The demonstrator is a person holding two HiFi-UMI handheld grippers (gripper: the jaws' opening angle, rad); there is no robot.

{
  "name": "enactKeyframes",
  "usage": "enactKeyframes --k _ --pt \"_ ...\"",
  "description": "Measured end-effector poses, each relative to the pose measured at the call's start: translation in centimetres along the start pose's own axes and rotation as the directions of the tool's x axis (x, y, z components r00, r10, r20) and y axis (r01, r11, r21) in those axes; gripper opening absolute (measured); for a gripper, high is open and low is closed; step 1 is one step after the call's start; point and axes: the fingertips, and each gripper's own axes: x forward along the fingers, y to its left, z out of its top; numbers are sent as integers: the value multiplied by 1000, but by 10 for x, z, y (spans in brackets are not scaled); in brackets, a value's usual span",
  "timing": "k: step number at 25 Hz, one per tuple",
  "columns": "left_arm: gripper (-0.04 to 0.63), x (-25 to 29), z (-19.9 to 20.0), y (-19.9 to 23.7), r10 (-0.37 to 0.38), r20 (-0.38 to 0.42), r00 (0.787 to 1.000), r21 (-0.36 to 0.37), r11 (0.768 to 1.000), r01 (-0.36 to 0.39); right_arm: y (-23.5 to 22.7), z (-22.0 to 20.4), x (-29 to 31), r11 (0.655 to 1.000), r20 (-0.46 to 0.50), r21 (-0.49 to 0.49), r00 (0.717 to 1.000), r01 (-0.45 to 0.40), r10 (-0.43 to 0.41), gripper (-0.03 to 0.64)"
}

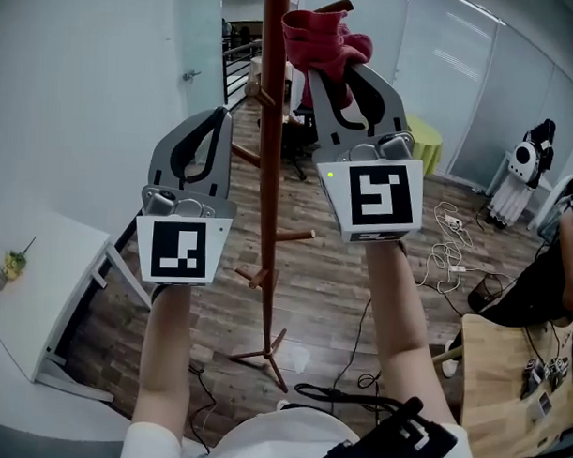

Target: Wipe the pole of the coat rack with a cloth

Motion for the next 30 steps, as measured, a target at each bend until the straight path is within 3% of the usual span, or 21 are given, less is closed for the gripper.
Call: enactKeyframes --k 4,12,30 --pt "12 1 -3 7 32 -12 999 -2 999 -32 4 13 8 999 95 -41 995 -29 33 83" --pt "12 -3 -6 15 71 -4 997 -4 997 -71 12 8 20 997 114 -42 991 -62 66 83" --pt "12 7 -9 3 -55 46 997 -102 993 59 18 6 22 996 87 -77 995 -38 45 83"
